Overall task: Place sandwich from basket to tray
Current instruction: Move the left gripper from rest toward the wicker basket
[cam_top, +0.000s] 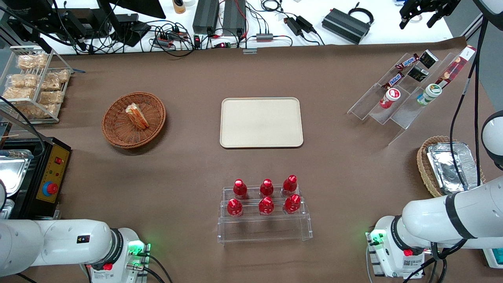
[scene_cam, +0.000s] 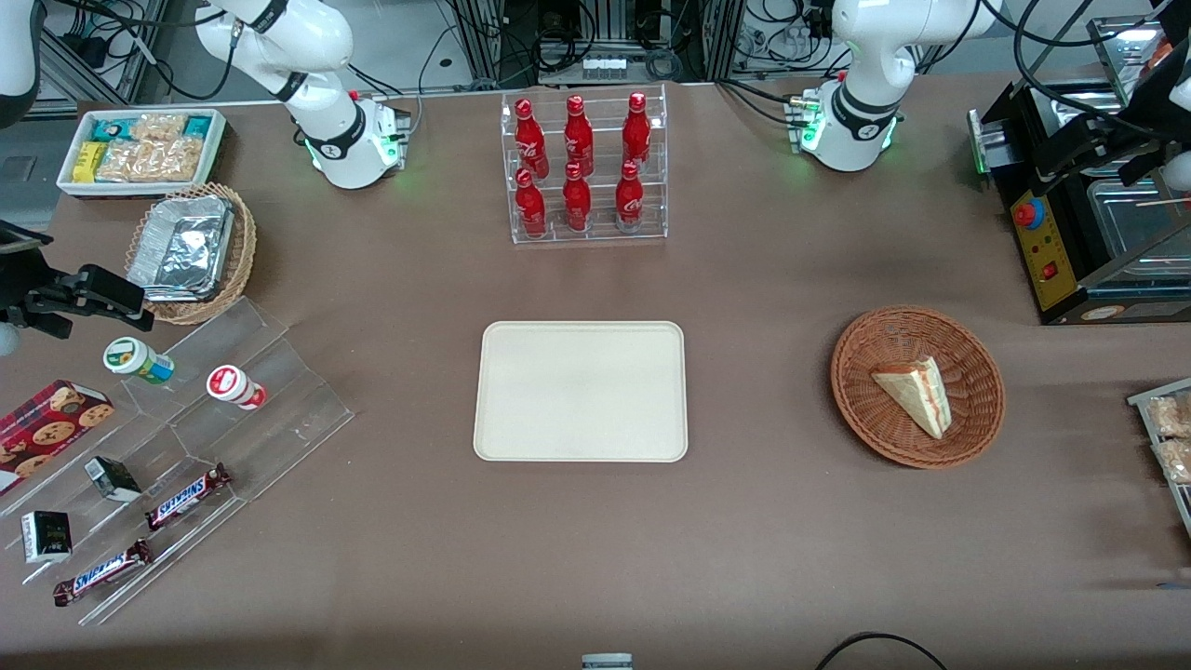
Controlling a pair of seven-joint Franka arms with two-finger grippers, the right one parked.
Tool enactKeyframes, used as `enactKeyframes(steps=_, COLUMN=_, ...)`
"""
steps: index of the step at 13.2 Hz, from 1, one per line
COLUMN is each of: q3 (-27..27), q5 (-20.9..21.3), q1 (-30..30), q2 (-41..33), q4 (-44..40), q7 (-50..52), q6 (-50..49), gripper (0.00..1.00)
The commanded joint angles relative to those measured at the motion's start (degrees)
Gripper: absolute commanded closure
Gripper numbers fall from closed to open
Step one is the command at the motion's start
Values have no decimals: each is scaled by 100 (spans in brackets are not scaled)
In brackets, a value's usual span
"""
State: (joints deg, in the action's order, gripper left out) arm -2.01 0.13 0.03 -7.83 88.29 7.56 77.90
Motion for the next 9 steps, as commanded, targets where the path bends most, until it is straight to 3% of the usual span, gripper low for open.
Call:
enactKeyframes(steps=1, q3=25, q5=-49, q1=-20, q2=62, q4=-128, q7=-332, q6=-135, gripper=0)
enactKeyframes(steps=7, q3=113, q5=31, q1=58, q2=922, q4=-111, q7=-387, q6=119, gripper=0)
enactKeyframes(steps=9, q3=385, q5=-56, q1=50, q2=1159, q4=-84, q7=-343, q6=251, gripper=0)
